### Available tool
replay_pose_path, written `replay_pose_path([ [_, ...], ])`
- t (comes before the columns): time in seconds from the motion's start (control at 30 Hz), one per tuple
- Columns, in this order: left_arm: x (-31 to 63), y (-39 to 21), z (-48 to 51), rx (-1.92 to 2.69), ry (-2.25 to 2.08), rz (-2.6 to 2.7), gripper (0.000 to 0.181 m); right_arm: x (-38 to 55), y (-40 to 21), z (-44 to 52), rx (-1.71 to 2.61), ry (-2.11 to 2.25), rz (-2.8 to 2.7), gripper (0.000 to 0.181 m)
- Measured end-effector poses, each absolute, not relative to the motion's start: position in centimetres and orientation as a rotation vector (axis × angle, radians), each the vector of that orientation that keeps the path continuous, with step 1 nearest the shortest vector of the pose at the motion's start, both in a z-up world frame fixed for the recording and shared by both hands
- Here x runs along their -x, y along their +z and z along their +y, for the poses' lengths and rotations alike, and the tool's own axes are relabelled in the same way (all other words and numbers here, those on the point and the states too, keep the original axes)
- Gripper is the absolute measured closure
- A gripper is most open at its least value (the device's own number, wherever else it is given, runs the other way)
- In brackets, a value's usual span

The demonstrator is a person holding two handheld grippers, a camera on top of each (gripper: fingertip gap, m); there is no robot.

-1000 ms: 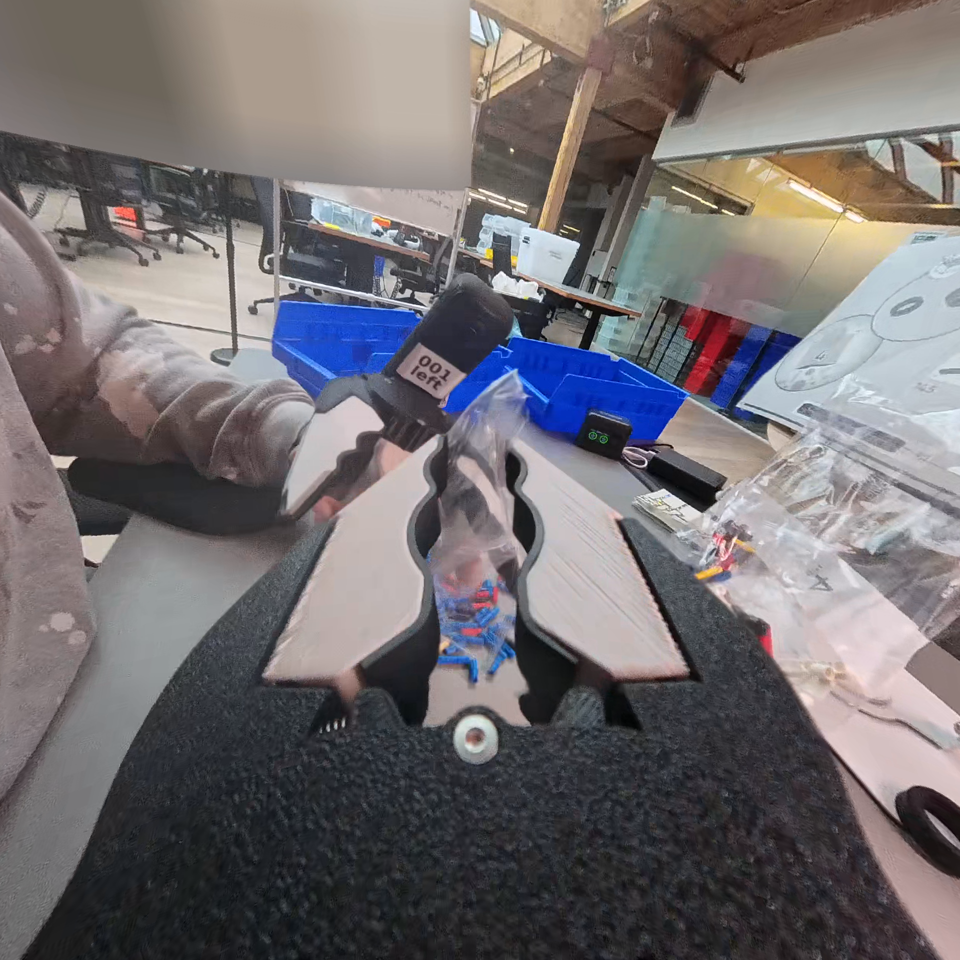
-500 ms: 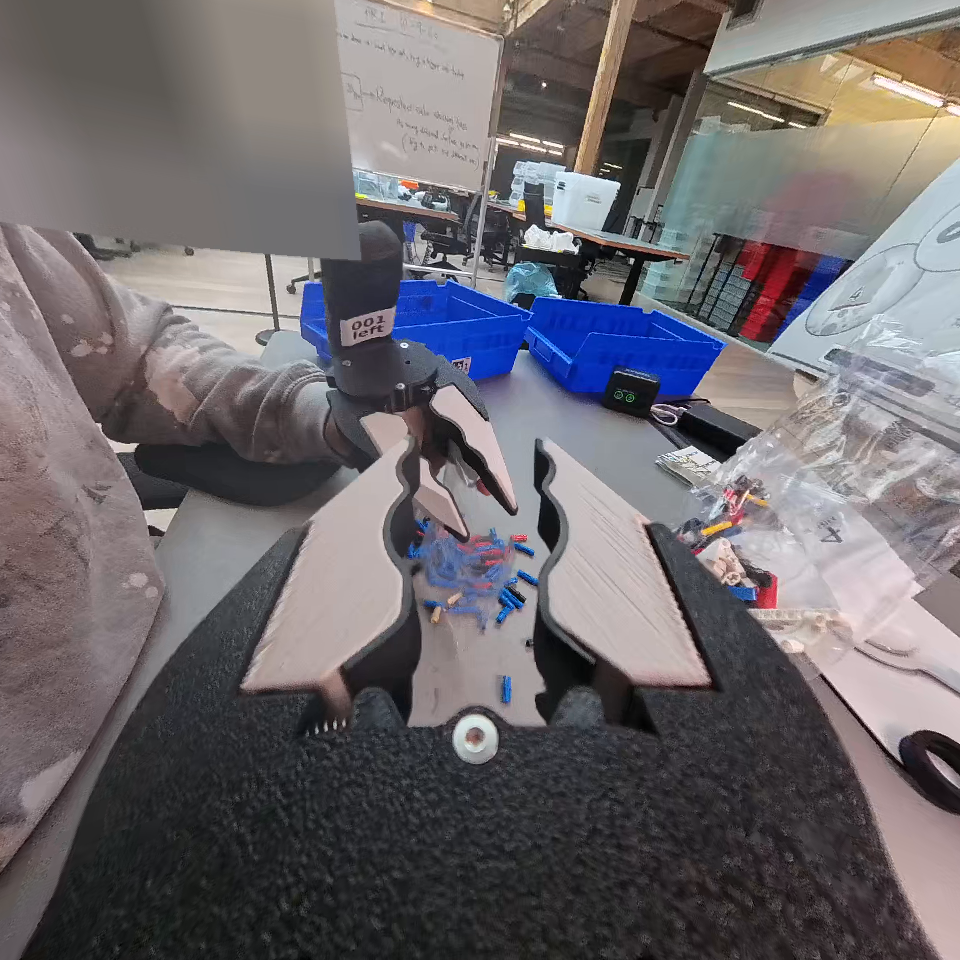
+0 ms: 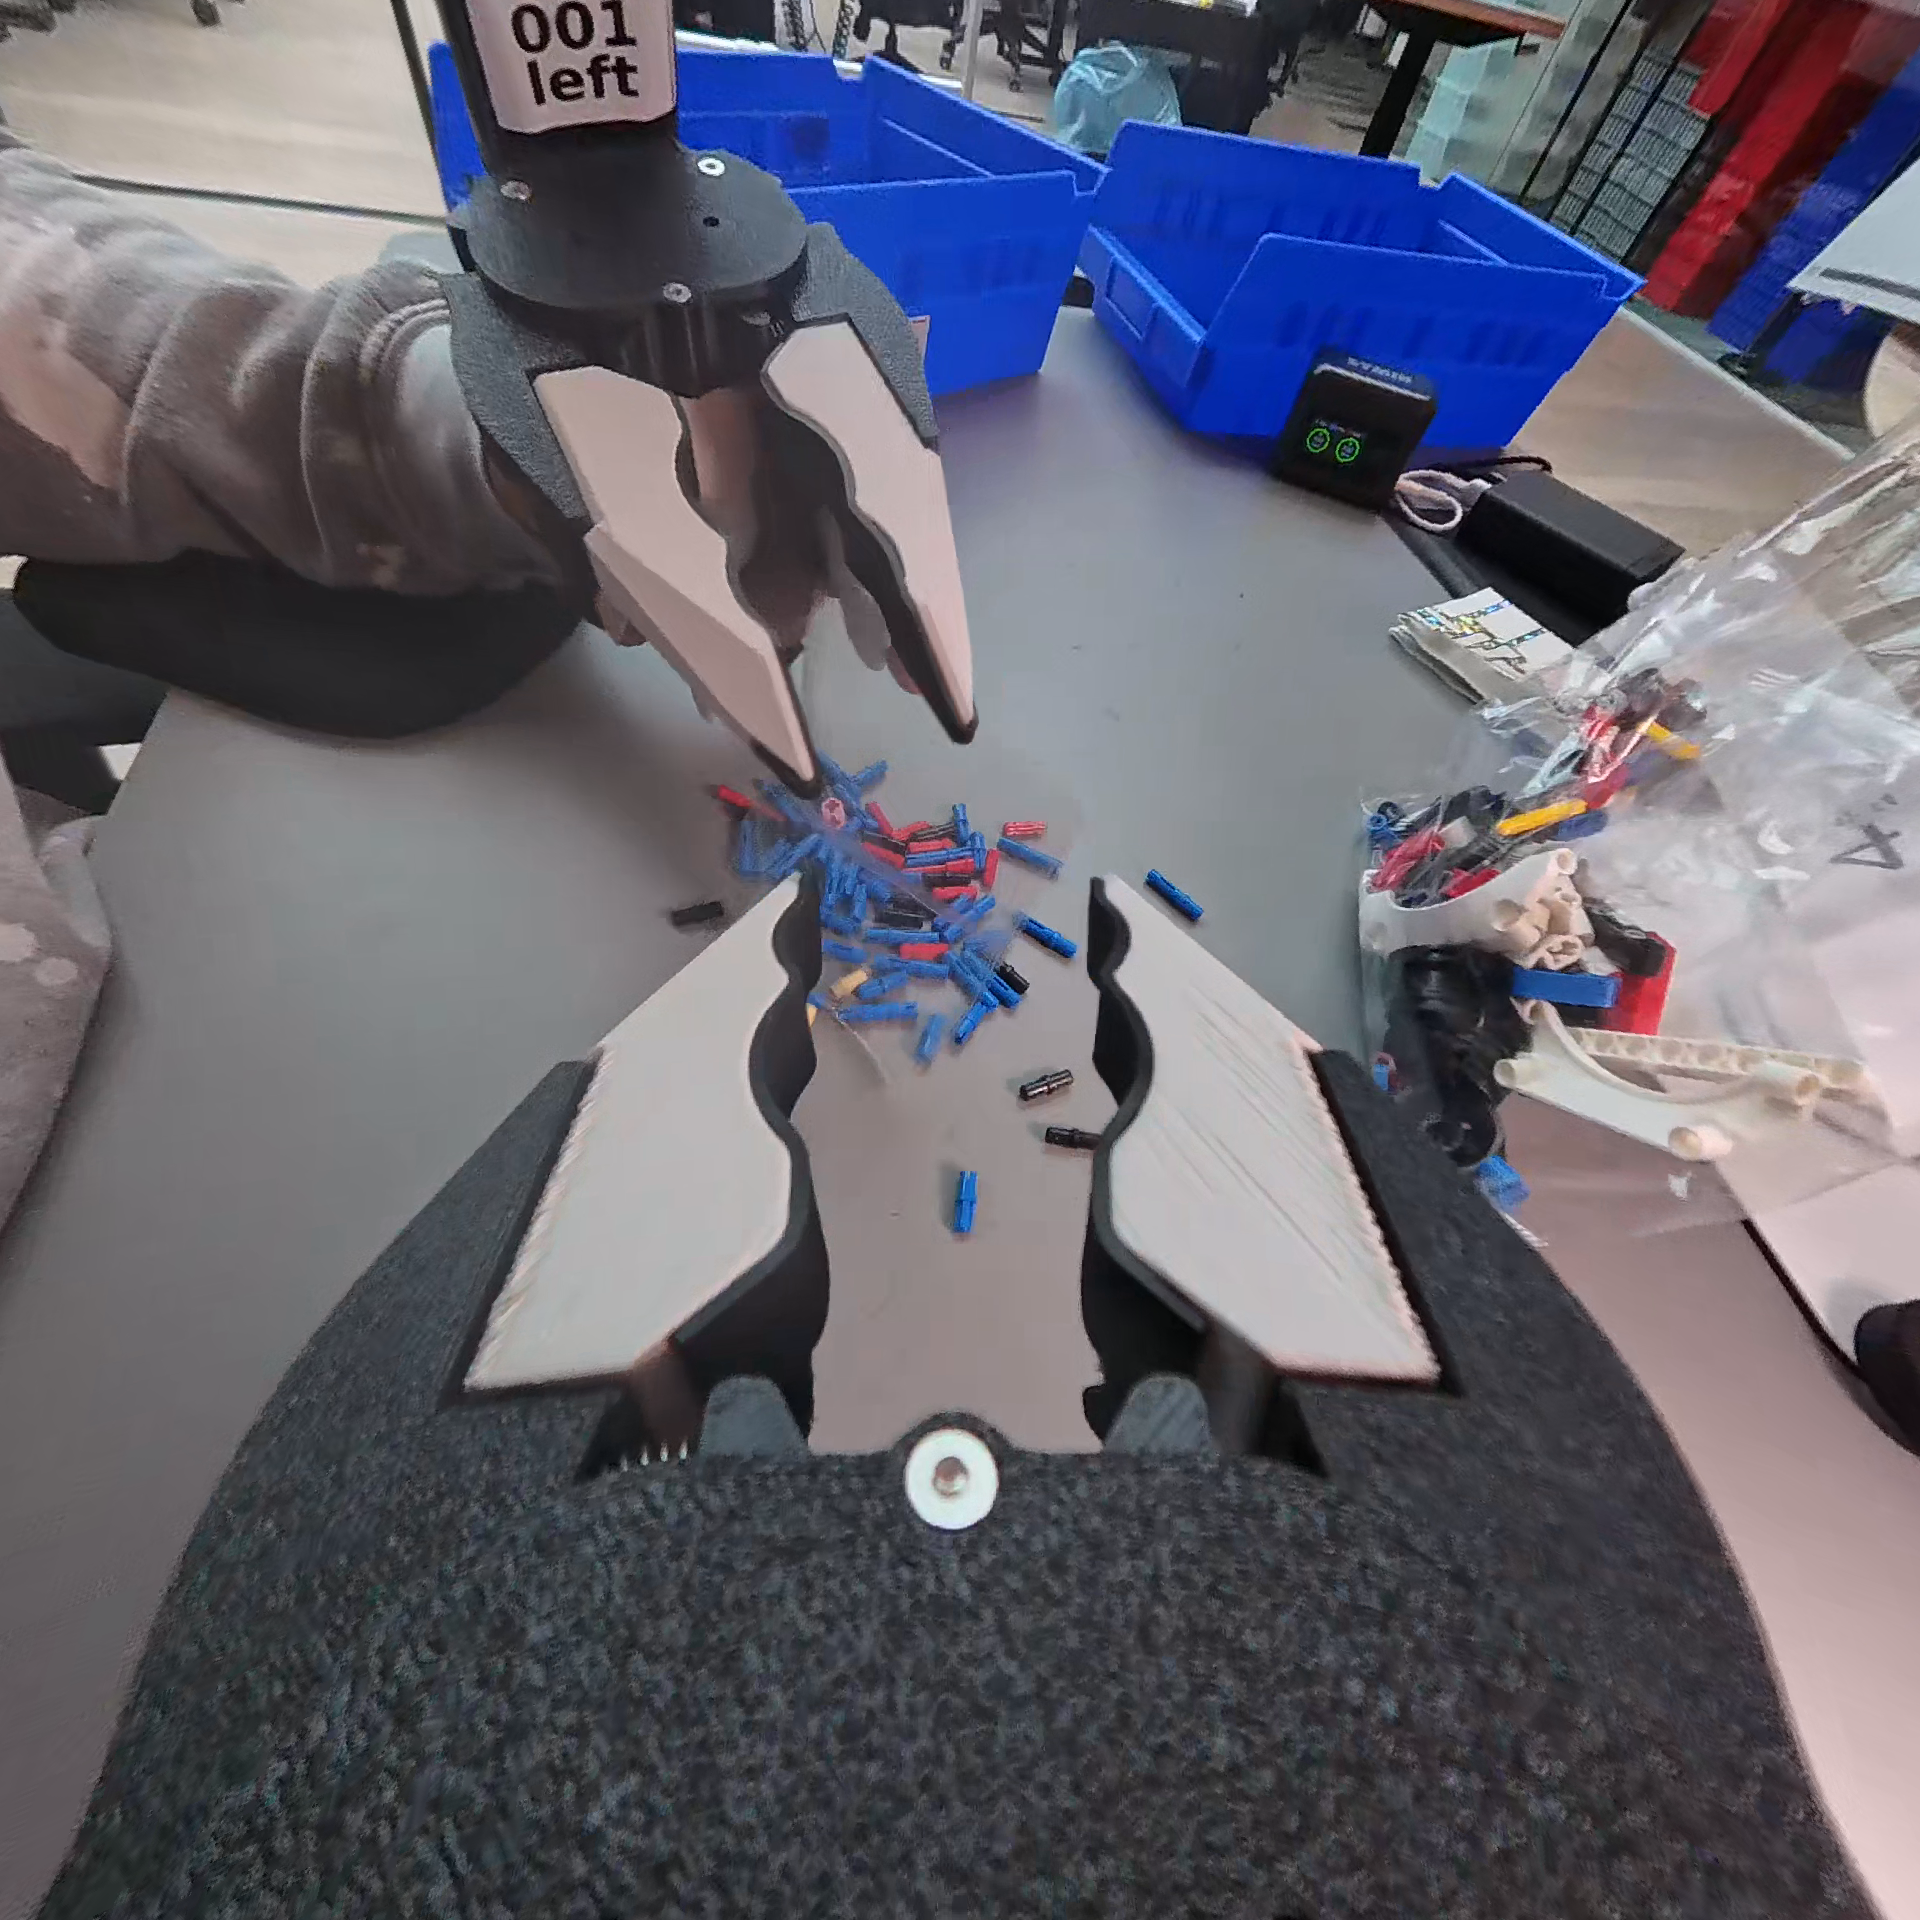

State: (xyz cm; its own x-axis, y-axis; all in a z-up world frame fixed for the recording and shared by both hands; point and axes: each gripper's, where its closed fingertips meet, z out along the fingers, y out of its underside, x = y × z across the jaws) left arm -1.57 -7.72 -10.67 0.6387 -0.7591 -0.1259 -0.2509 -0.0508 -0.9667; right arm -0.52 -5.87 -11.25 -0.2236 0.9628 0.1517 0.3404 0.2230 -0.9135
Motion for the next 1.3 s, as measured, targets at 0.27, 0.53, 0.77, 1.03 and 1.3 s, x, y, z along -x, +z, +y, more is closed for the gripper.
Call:
replay_pose_path([
  [0.27,2.2,-10.2,-7.4,1.613,-0.526,0.804,0.157,4.1,-17.0,-5.7,1.461,1.110,-1.920,0.144],
  [0.53,5.0,-8.2,-6.7,1.585,-0.549,0.662,0.157,3.7,-16.5,-6.2,1.406,1.150,-1.957,0.181],
  [0.77,5.2,-8.6,-6.4,1.603,-0.547,0.643,0.155,2.9,-18.9,-5.0,1.595,1.034,-2.007,0.172],
  [1.03,5.2,-8.7,-6.4,1.607,-0.560,0.641,0.153,2.2,-20.4,-5.8,1.695,1.046,-2.084,0.179],
  [1.3,7.5,-6.5,-6.0,1.532,-0.819,0.414,0.123,2.1,-12.2,-5.1,1.385,1.412,-1.765,0.181],
])
